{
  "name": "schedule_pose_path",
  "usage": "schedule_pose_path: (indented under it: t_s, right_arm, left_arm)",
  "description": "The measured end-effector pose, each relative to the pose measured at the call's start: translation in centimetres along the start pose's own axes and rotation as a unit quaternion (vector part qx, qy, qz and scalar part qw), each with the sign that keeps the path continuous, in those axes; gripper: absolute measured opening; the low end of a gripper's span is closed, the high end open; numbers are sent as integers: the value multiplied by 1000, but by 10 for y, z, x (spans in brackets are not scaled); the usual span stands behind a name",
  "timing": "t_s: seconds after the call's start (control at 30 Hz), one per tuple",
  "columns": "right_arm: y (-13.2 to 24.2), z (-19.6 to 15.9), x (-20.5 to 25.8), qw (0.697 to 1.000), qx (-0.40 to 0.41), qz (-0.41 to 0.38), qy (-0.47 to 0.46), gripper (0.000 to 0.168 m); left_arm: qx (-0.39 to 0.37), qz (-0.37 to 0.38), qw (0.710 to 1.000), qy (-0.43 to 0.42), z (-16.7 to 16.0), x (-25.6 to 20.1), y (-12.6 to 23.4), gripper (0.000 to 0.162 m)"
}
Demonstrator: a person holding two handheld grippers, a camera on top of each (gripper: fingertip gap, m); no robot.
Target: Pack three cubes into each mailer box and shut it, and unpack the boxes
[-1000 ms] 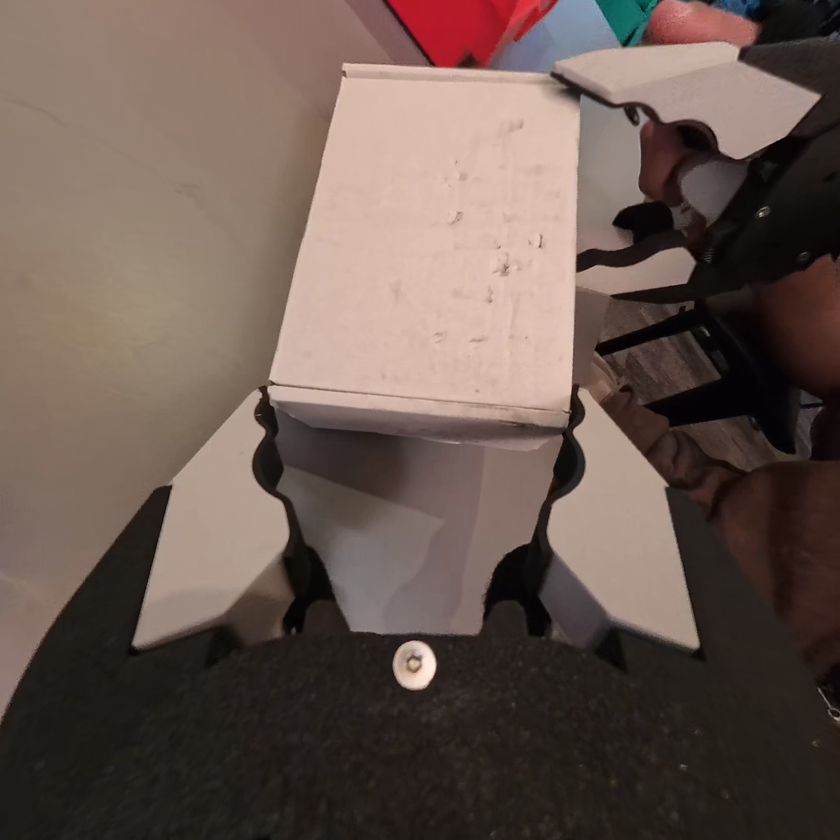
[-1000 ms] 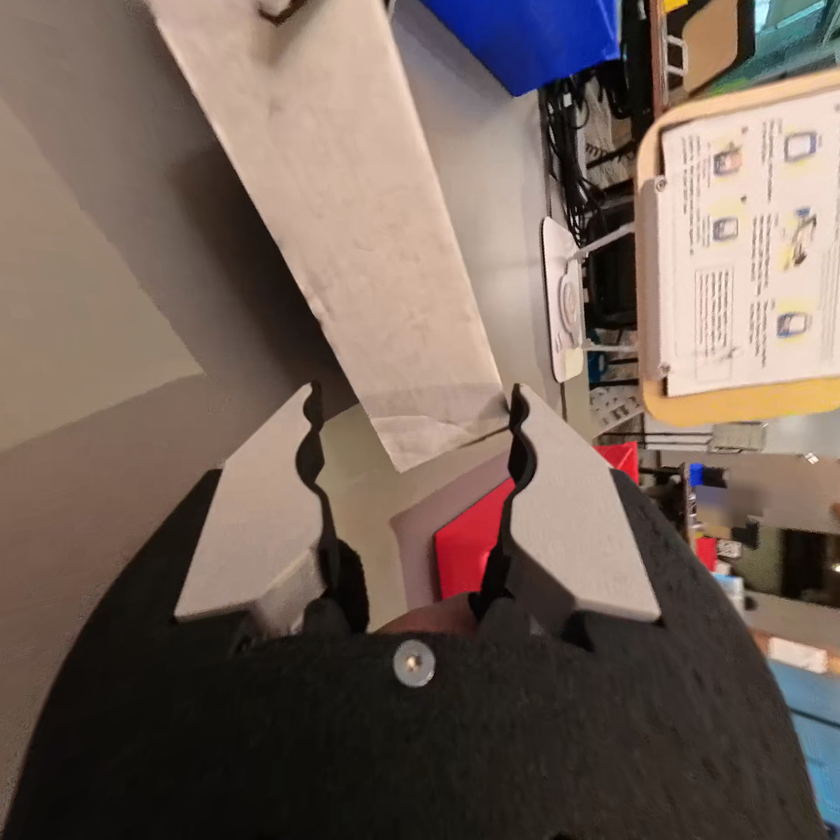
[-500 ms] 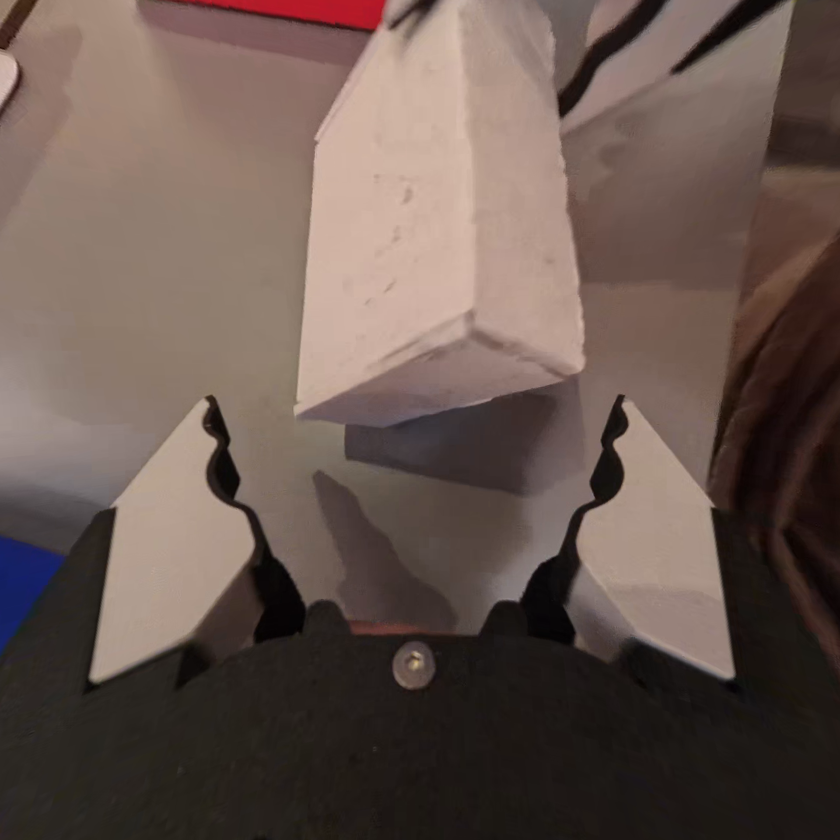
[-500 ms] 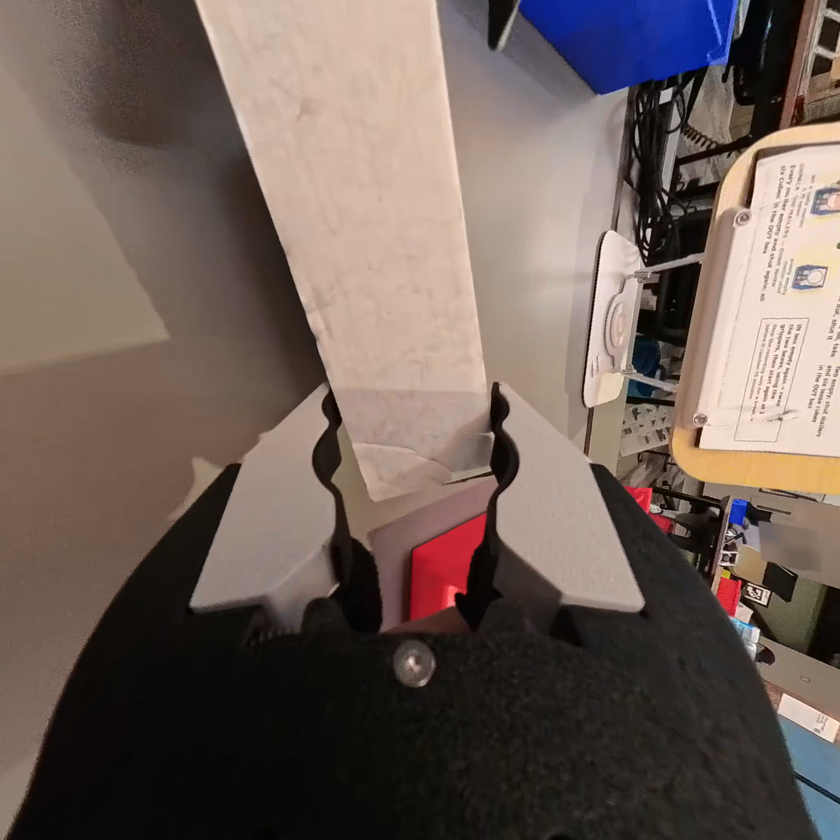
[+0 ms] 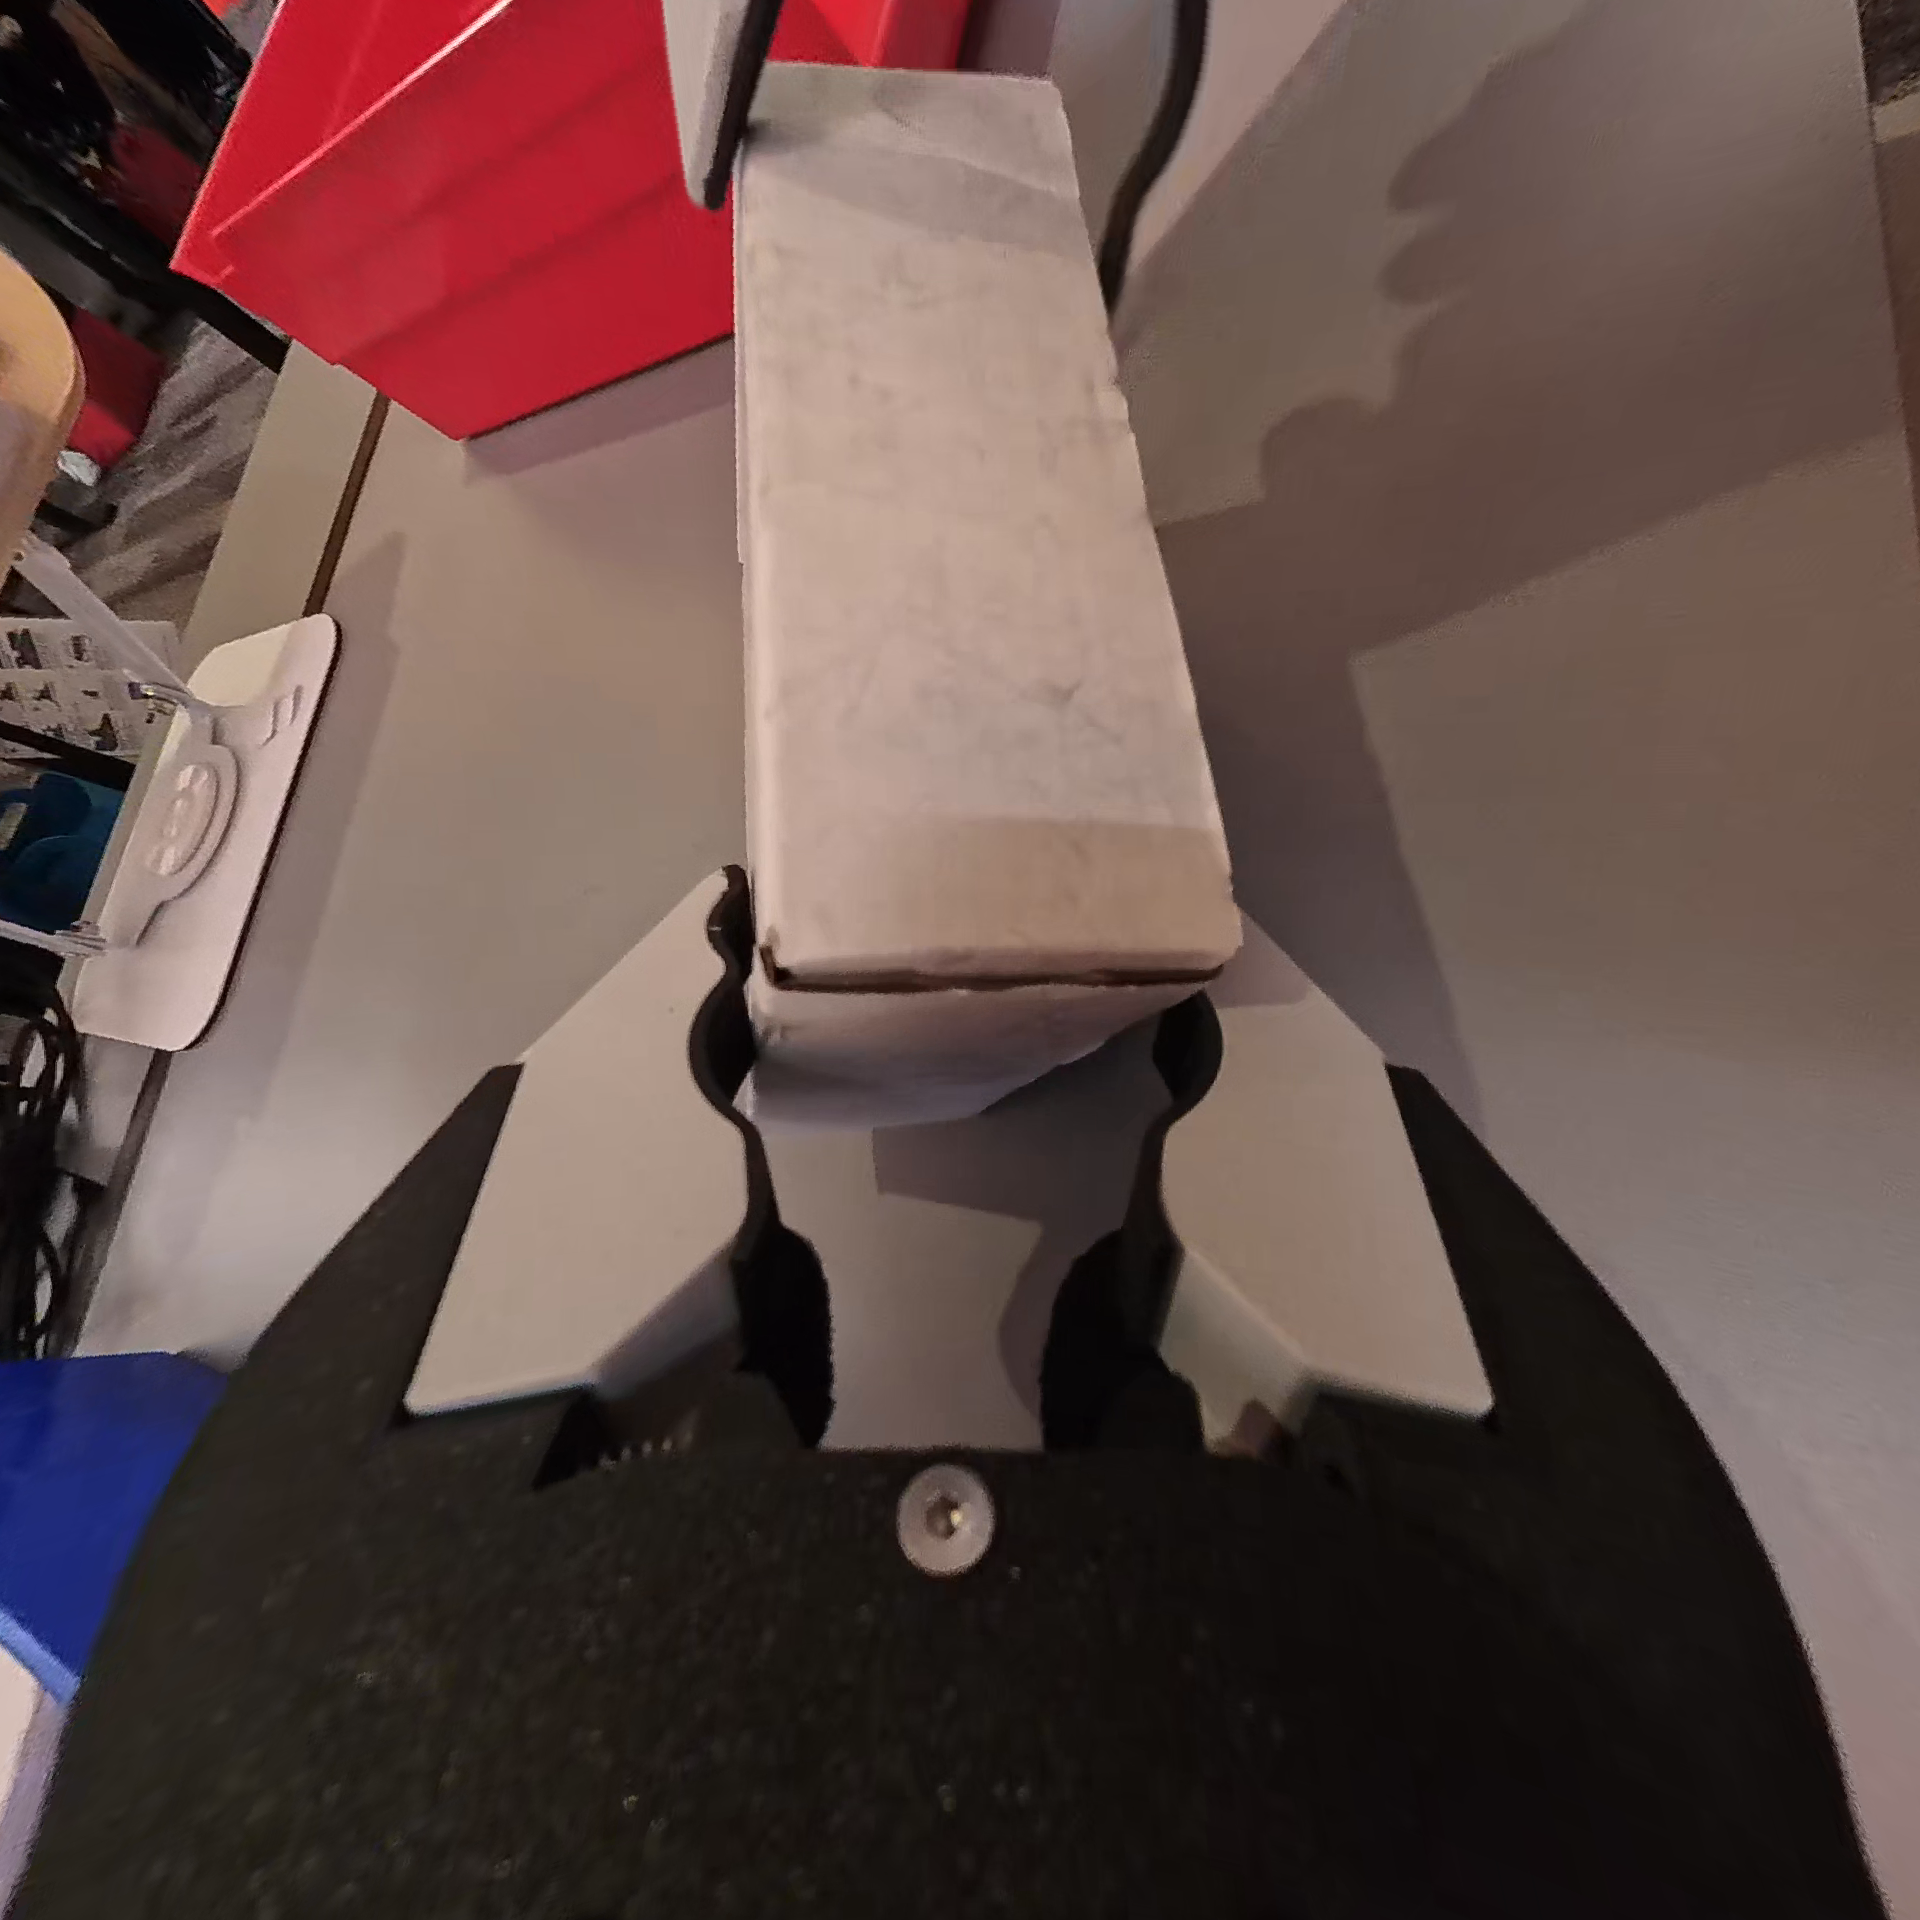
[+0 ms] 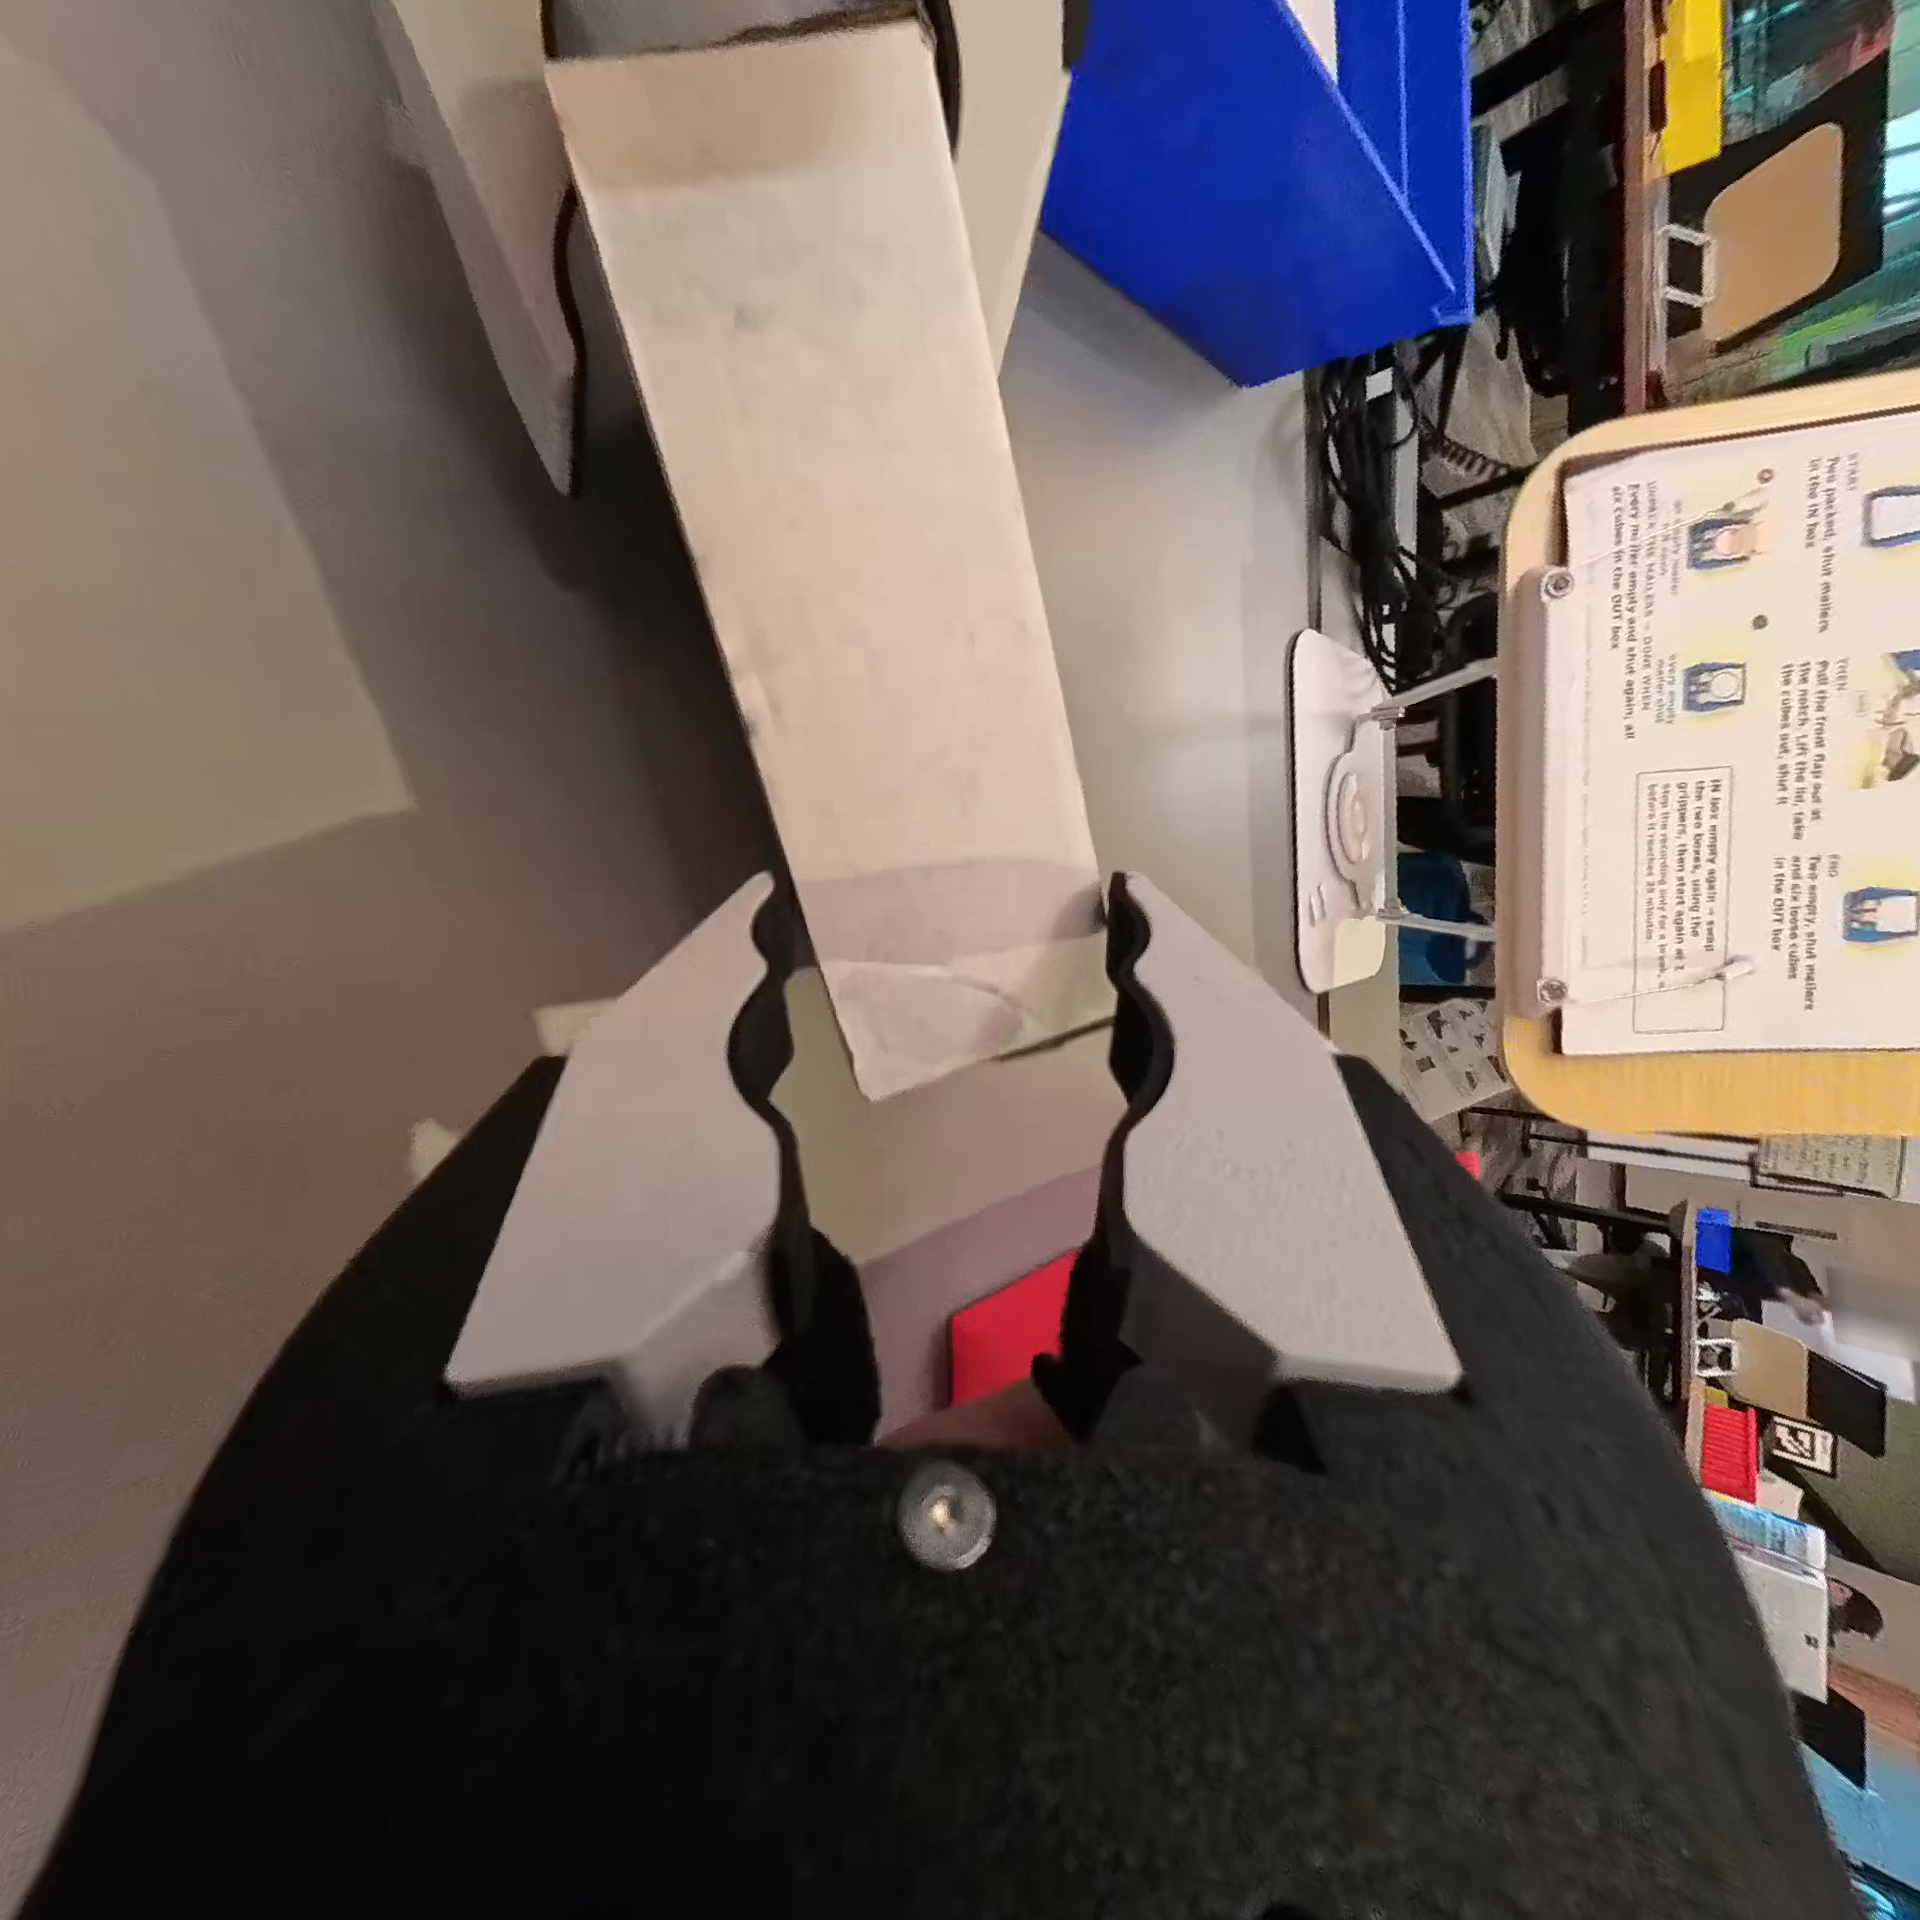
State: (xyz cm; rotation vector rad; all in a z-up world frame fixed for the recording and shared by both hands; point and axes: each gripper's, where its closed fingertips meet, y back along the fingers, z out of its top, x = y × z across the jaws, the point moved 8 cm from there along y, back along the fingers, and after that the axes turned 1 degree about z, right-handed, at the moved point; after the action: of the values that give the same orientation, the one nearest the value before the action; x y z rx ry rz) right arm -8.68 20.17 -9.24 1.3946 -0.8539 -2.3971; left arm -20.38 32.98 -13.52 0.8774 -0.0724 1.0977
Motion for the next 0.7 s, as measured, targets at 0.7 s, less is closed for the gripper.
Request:
schedule_pose_path:
  t_s: [0.7]
  right_arm:
    - [10,-3,-16,989,-18,132,-70,55]
  left_arm:
    - [37,6,998,-46,2,-4,0,75]
